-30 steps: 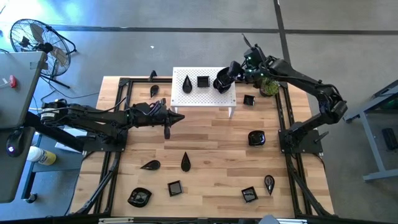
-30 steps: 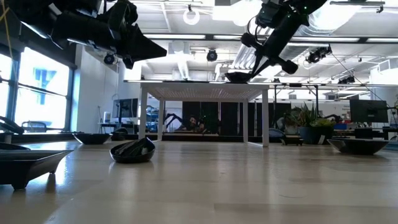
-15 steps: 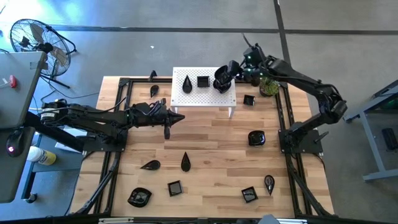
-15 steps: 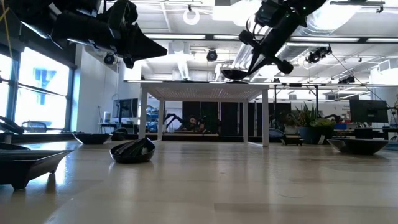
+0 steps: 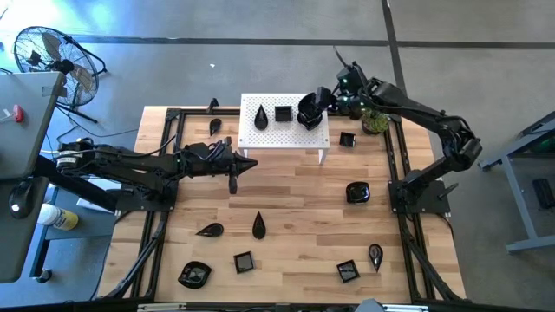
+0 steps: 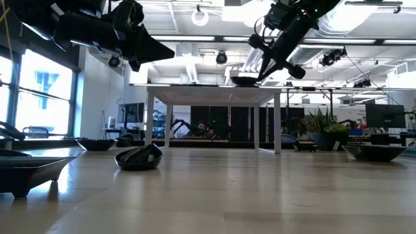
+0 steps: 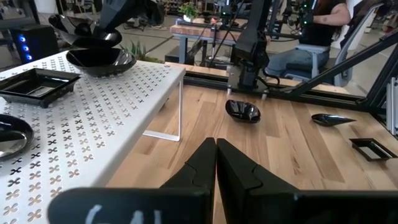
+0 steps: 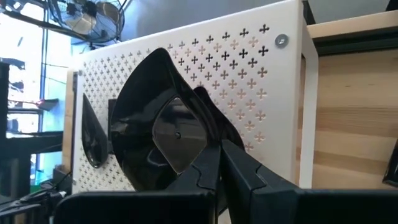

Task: Pick & Place Mini shaped plates
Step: Stack the leaf shaped bowl on top of the leaf shaped bowl on the shelf, then stack the drop shaped bowl on top of the drop shaped bowl on the shelf

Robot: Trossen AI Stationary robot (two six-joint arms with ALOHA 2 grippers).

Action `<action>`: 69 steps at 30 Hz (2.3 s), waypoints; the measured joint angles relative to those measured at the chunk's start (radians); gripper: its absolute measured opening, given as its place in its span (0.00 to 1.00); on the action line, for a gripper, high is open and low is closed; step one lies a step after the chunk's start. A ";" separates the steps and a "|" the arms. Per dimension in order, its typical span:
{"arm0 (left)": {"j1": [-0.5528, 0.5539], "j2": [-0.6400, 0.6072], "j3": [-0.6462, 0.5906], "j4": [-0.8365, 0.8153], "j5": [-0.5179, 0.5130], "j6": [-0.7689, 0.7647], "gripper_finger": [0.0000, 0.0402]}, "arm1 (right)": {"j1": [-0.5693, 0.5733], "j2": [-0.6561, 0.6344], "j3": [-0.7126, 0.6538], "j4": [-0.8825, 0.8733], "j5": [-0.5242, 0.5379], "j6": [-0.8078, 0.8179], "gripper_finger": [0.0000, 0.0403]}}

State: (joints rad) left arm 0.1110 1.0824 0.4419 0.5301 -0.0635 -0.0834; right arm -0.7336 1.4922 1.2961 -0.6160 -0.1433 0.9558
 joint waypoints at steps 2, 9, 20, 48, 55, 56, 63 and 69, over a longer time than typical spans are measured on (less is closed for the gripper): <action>0.000 0.000 0.000 0.000 0.000 0.000 0.03 | 0.002 0.001 0.000 -0.007 0.001 -0.016 0.01; 0.000 0.000 0.000 -0.001 0.000 0.000 0.03 | 0.002 0.001 0.000 -0.054 -0.023 -0.068 0.01; 0.000 0.000 0.000 -0.001 0.001 0.000 0.03 | 0.002 0.001 0.000 -0.061 -0.022 -0.109 0.07; 0.000 0.000 0.000 -0.016 0.004 0.032 0.03 | 0.272 -0.193 -0.258 0.380 0.135 -0.748 0.01; 0.000 0.000 0.001 -0.039 -0.017 0.034 0.03 | 0.459 -0.339 -0.613 0.924 0.154 -0.868 0.00; 0.000 0.000 0.001 -0.050 -0.028 0.030 0.03 | 0.485 -0.357 -0.652 0.965 0.167 -0.887 0.00; 0.000 -0.016 0.001 -0.136 -0.027 0.026 0.03 | 0.618 -0.461 -0.831 1.110 0.268 -0.966 0.00; 0.000 -0.076 0.065 -0.492 -0.029 0.002 0.03 | 0.667 -0.527 -0.883 1.118 0.309 -0.998 0.00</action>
State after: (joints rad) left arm 0.1107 1.0061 0.5067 0.0384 -0.0921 -0.0816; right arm -0.0664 0.9655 0.4132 0.5020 0.1654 -0.0418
